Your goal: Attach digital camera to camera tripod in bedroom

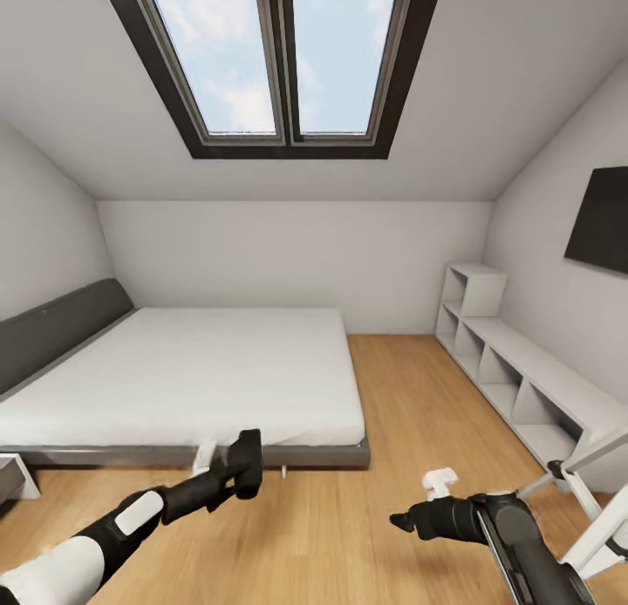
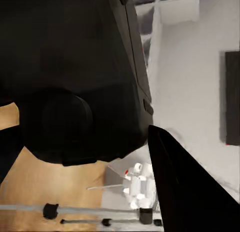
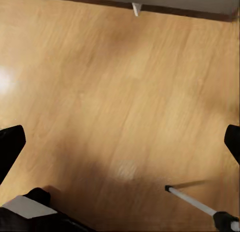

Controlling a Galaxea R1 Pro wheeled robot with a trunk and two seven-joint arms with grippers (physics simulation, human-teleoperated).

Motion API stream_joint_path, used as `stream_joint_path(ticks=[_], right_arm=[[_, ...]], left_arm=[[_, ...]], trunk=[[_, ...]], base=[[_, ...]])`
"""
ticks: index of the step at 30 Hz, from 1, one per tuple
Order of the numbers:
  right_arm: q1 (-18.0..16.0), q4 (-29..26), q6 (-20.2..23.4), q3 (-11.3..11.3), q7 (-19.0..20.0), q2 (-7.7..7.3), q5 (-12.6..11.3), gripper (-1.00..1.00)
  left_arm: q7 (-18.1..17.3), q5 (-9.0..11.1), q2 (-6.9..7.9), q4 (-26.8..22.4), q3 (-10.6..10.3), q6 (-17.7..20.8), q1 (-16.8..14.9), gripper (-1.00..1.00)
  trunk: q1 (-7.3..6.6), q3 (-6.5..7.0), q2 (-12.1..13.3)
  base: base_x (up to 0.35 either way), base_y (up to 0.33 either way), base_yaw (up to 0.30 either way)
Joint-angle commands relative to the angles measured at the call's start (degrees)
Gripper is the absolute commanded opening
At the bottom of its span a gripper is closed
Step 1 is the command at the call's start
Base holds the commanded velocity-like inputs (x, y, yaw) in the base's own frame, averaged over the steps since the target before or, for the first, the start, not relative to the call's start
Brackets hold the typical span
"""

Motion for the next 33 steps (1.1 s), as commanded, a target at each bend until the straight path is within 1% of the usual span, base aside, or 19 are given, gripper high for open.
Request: stream_joint_path(ticks=[1, 2, 4, 5, 7, 8, 10, 12, 13, 16, 20, 21, 26, 27, 28, 30, 33], right_arm=[[0.0, 4.6, -0.6, 0.3, -1.4, 0.48, 2.1, 1.0], [0.0, 7.2, -0.9, 0.5, -2.3, 0.66, 2.9, 1.0], [0.0, 12.7, -1.7, 0.7, -4.0, 0.99, 4.1, 1.0], [0.0, 18.2, -3.0, 0.9, -5.4, 1.18, 4.9, 1.0], [0.0, 23.4, -4.8, 1.0, -6.7, 1.35, 5.5, 1.0], [0.0, 28.2, -7.0, 1.0, -8.1, 1.46, 5.9, 1.0], [0.0, 32.5, -9.3, 1.1, -9.8, 1.53, 6.0, 1.0], [0.0, 36.3, -11.6, 1.1, -11.7, 1.57, 6.1, 1.0], [0.0, 39.8, -13.8, 1.1, -13.6, 1.6, 6.1, 1.0], [0.0, 44.5, -16.6, 1.1, -16.4, 1.64, 6.2, 1.0], [0.0, 50.0, -19.9, 1.1, -19.5, 1.79, 6.2, 1.0], [0.0, 52.8, -21.6, 1.1, -20.7, 1.84, 6.2, 1.0], [0.0, 60.5, -26.6, 1.1, -23.1, 1.71, 6.0, 1.0], [0.0, 62.2, -27.8, 1.1, -23.5, 1.63, 6.0, 1.0], [0.0, 65.5, -30.5, 1.1, -24.6, 1.48, 6.0, 1.0], [0.1, 68.4, -33.3, 1.1, -25.7, 1.38, 5.9, 1.0], [0.2, 71.0, -37.3, 1.1, -27.4, 1.3, 5.8, 1.0]], left_arm=[[2.0, 0.5, -3.27, 6.1, -0.2, 0.8, -0.1, -1.0], [3.1, -0.1, -4.75, 8.2, -0.5, 0.6, -0.1, -1.0], [5.5, -1.9, -6.96, 10.8, -1.1, -0.3, -0.1, -1.0], [7.7, -4.2, -8.46, 12.3, -1.6, -2.0, 0.1, -1.0], [9.7, -6.9, -9.53, 13.3, -2.0, -4.4, 0.5, -1.0], [11.7, -9.6, -10.47, 14.2, -2.2, -6.9, 1.4, -1.0], [13.7, -11.9, -11.26, 14.8, -2.3, -9.1, 2.5, -1.0], [15.5, -13.5, -11.82, 15.3, -2.4, -11.0, 3.8, -1.0], [17.1, -14.6, -12.16, 15.5, -2.4, -12.5, 5.2, -1.0], [19.1, -15.5, -12.41, 15.8, -2.5, -14.0, 7.0, -1.0], [21.5, -16.0, -12.55, 16.0, -2.5, -15.2, 9.4, -1.0], [23.0, -16.2, -12.59, 16.0, -2.5, -15.6, 10.7, -1.0], [28.2, -16.4, -12.74, 16.0, -2.5, -17.2, 14.3, -1.0], [29.3, -16.5, -12.74, 16.1, -2.5, -17.7, 15.1, -1.0], [31.2, -16.5, -12.69, 16.1, -2.5, -18.9, 16.6, -1.0], [32.6, -16.5, -12.61, 16.1, -2.5, -20.3, 18.3, -1.0], [33.8, -16.6, -12.44, 16.1, -2.5, -22.5, 20.8, -1.0]], trunk=[[-0.23, 0.13, 0.4], [-0.45, 0.31, 0.8], [-0.88, 0.67, 1.6], [-1.1, 0.85, 2.0], [-1.54, 1.21, 2.8], [-1.76, 1.39, 3.2], [-2.2, 1.74, 4.0], [-2.64, 2.1, 4.8], [-2.86, 2.28, 5.2], [-3.52, 2.82, 6.4], [-4.4, 3.54, 8.0], [-4.62, 3.72, 8.4], [-5.72, 4.62, 10.4], [-5.94, 4.8, 10.8], [-6.16, 4.98, 11.2], [-6.6, 5.33, 12.0], [-7.25, 5.87, 13.2]], base=[[0.0, 0.0, 0.0], [0.0, 0.0, 0.0], [0.0, 0.0, 0.0], [0.0, 0.0, 0.0], [0.0, 0.0, 0.0], [0.0, 0.0, 0.0], [0.0, 0.0, 0.0], [0.0, 0.0, 0.0], [0.0, 0.0, 0.0], [0.0, 0.0, 0.0], [0.0, 0.0, 0.0], [0.0, 0.0, 0.0], [0.0, 0.0, 0.0], [0.0, 0.0, 0.0], [0.0, 0.0, 0.0], [0.0, 0.0, 0.0], [0.0, 0.0, 0.0]])
